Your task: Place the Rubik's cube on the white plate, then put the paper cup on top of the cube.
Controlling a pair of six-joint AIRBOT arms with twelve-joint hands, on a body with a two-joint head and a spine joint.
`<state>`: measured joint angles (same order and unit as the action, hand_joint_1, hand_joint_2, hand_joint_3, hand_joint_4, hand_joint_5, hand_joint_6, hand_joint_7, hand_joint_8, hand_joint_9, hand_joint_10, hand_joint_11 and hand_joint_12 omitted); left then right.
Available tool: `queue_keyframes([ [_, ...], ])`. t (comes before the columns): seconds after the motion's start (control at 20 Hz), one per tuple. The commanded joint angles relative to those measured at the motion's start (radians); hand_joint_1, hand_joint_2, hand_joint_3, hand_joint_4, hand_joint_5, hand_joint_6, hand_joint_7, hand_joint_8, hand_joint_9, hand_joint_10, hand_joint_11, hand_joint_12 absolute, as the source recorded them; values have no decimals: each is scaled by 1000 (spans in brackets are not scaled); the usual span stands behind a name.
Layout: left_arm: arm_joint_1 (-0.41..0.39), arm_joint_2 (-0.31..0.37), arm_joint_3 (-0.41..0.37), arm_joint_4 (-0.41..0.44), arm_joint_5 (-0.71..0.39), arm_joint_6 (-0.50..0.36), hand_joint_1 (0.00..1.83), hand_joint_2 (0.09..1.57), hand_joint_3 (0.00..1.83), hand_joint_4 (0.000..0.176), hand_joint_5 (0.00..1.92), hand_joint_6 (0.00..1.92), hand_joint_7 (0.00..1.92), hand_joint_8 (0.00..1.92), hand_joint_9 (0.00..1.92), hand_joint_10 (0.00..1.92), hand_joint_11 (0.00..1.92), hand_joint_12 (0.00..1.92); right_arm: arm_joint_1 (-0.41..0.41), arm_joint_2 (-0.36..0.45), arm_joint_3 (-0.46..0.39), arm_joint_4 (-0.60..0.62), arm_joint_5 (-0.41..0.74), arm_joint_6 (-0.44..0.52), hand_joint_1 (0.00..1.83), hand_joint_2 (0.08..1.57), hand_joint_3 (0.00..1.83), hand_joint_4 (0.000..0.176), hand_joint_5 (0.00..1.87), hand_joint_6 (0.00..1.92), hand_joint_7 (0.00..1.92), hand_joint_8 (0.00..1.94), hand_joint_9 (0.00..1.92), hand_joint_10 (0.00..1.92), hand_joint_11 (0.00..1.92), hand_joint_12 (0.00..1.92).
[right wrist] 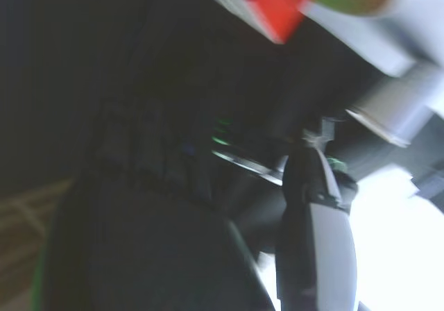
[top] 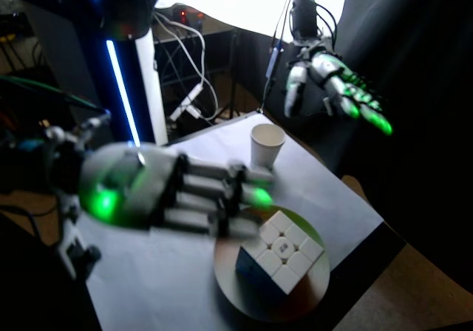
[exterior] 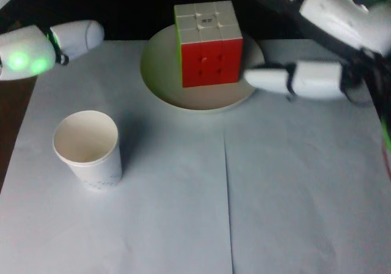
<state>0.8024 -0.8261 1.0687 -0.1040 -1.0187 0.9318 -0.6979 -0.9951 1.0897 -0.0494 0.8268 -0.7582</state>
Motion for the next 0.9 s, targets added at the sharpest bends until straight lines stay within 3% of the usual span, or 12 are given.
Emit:
queue_keyframes([
  [0.0, 2, 13, -6, -16, -155, 0, 398, 1202, 0, 76, 0, 0, 0, 0, 0, 0, 0, 167, -8, 31, -15, 24, 171, 1, 719, 1148, 0, 22, 174, 49, 243, 27, 74, 806, 0, 1442],
  [0.05, 16, 23, -17, -15, -171, 0, 419, 1179, 0, 73, 5, 2, 0, 0, 0, 0, 0, 182, -30, 58, -41, 24, 186, -11, 726, 1136, 0, 0, 248, 119, 337, 67, 70, 1040, 0, 1589],
  [0.1, 30, 32, -29, -15, -188, 0, 425, 1162, 0, 98, 0, 0, 0, 0, 0, 0, 0, 156, -55, 78, -66, 24, 198, -32, 796, 1147, 3, 0, 241, 153, 345, 76, 64, 1089, 0, 1604],
  [0.15, 49, 42, -43, -14, -208, 0, 410, 1157, 0, 106, 0, 0, 0, 0, 0, 0, 0, 115, -82, 106, -98, 25, 212, -50, 847, 1189, 0, 0, 190, 297, 328, 205, 47, 1144, 0, 1540],
  [0.2, 74, 51, -54, -15, -229, -1, 412, 1152, 0, 106, 0, 0, 0, 0, 0, 0, 0, 43, -113, 125, -117, 26, 227, -54, 784, 1179, 0, 0, 152, 419, 300, 373, 92, 1041, 0, 1497],
  [0.35, 128, 66, -82, -17, -255, -2, 410, 1131, 0, 108, 0, 0, 0, 0, 0, 0, 8, 33, -193, 165, -156, 60, 268, -63, 773, 1157, 0, 0, 99, 533, 231, 599, 106, 1068, 0, 1404],
  [0.45, 165, 72, -97, -13, -252, -10, 418, 1109, 0, 129, 0, 0, 0, 0, 0, 0, 22, 51, -228, 181, -168, 90, 280, -69, 783, 1153, 0, 5, 137, 441, 263, 421, 133, 939, 0, 1309],
  [0.5, 182, 72, -100, -12, -251, -22, 433, 1087, 0, 126, 0, 0, 0, 0, 0, 0, 0, 458, -232, 181, -168, 94, 280, -69, 751, 1161, 0, 0, 138, 411, 315, 228, 129, 852, 0, 1342],
  [0.6, 219, 72, -104, -11, -247, -42, 428, 1070, 0, 128, 0, 0, 0, 0, 0, 0, 0, 620, -233, 181, -168, 95, 279, -70, 739, 1157, 0, 0, 136, 405, 318, 219, 100, 903, 0, 1364],
  [0.65, 236, 73, -106, -10, -234, -55, 462, 1044, 0, 168, 0, 0, 0, 0, 0, 0, 0, 397, -233, 181, -168, 97, 279, -70, 739, 1191, 5, 0, 129, 339, 308, 130, 141, 762, 0, 1245],
  [0.7, 243, 73, -106, -2, -219, -68, 560, 1015, 0, 158, 0, 0, 0, 0, 0, 0, 0, 289, -233, 181, -168, 98, 279, -70, 747, 1188, 0, 29, 177, 236, 344, 57, 189, 634, 0, 1178],
  [0.85, 250, 69, -113, 32, -161, -90, 430, 1023, 2, 150, 0, 0, 0, 0, 0, 0, 0, 250, -233, 181, -167, 99, 279, -70, 761, 1156, 0, 0, 204, 200, 349, 22, 124, 792, 0, 1325],
])
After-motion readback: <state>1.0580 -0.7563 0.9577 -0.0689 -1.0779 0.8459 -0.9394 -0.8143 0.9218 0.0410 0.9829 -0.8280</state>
